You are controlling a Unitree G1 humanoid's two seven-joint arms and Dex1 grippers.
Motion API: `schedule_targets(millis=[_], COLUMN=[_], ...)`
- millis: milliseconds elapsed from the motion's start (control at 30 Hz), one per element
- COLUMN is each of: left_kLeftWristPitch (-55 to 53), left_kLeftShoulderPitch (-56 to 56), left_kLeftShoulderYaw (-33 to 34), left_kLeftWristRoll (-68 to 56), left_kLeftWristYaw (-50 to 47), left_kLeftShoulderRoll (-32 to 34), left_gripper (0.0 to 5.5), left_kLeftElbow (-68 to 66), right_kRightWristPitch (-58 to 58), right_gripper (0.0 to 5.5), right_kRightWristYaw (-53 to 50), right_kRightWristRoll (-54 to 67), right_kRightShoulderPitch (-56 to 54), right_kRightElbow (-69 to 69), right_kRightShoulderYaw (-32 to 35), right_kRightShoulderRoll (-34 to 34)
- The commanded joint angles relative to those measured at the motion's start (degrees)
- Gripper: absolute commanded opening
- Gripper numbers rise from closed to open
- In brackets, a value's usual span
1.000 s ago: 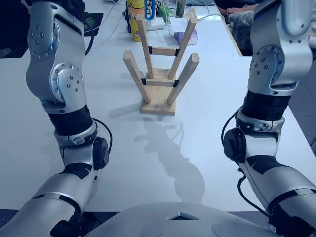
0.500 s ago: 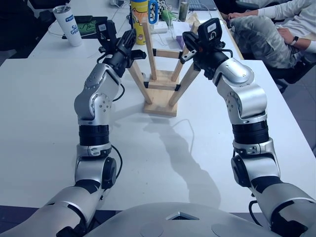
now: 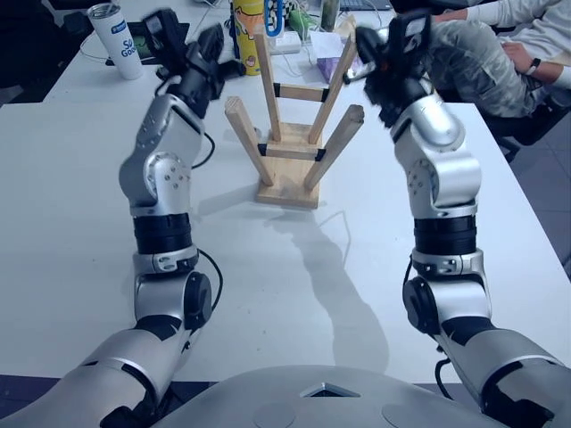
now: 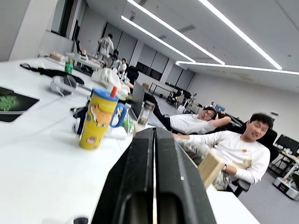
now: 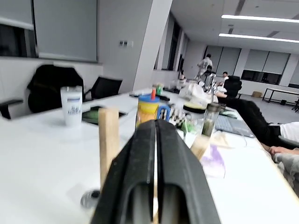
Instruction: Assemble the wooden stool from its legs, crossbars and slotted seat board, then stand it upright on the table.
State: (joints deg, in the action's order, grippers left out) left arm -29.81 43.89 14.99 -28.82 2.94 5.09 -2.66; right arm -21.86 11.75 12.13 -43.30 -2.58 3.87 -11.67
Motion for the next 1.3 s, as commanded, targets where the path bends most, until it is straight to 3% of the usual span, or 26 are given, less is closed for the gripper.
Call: schedule_targets(millis=[33,133,333,400,500,633,833,1000,1133,1300], left_kLeftWristPitch=[-1.1,-3.3,-4.2,-1.7,0.5,2.4,4.2,4.7,4.5,4.7], left_kLeftShoulderPitch=[6.0,5.2,-10.7,-14.4,-15.6,-12.6,-10.6,-12.2,-14.7,-16.9], left_kLeftShoulderYaw=[1.2,0.2,-9.5,-12.7,-13.9,-10.8,-5.2,-2.5,-1.9,-1.8], left_kLeftWristRoll=[-1.3,-1.0,6.1,8.9,10.1,9.6,8.8,9.8,10.3,11.2], left_kLeftWristYaw=[-0.7,0.1,1.9,2.8,3.2,2.0,-1.8,-3.6,-4.3,-4.8], left_kLeftShoulderRoll=[3.0,4.2,0.6,-0.2,-0.9,-0.4,0.5,1.7,1.8,1.8], left_gripper=[0.02,0.02,0.02,0.02,0.02,0.02,0.02,0.02,0.02,0.02], left_kLeftElbow=[4.9,4.3,-8.5,-11.8,-10.7,-8.9,-4.9,-4.1,-2.7,-1.6], right_kRightWristPitch=[3.0,1.9,-12.8,-15.3,-14.9,-11.8,-3.6,1.3,4.7,10.3], right_gripper=[0.00,0.00,0.00,0.00,0.00,0.00,0.00,0.00,0.00,0.00], right_kRightWristYaw=[-2.8,-1.0,9.3,10.1,9.3,7.2,0.5,-4.0,-4.0,3.8], right_kRightWristRoll=[3.5,4.2,-1.2,-1.6,-1.4,-1.5,1.8,0.9,-3.3,-8.3], right_kRightShoulderPitch=[-8.6,-5.9,14.0,15.7,14.2,12.1,7.5,3.5,2.6,4.5], right_kRightElbow=[3.7,5.3,6.6,6.6,6.2,5.1,4.0,-1.8,-11.2,-23.6], right_kRightShoulderYaw=[6.0,4.8,-12.5,-13.9,-12.8,-10.0,-0.2,5.7,5.4,-0.4], right_kRightShoulderRoll=[0.1,-0.3,-7.9,-8.5,-7.8,-6.0,-0.1,-1.1,-5.1,-8.7])
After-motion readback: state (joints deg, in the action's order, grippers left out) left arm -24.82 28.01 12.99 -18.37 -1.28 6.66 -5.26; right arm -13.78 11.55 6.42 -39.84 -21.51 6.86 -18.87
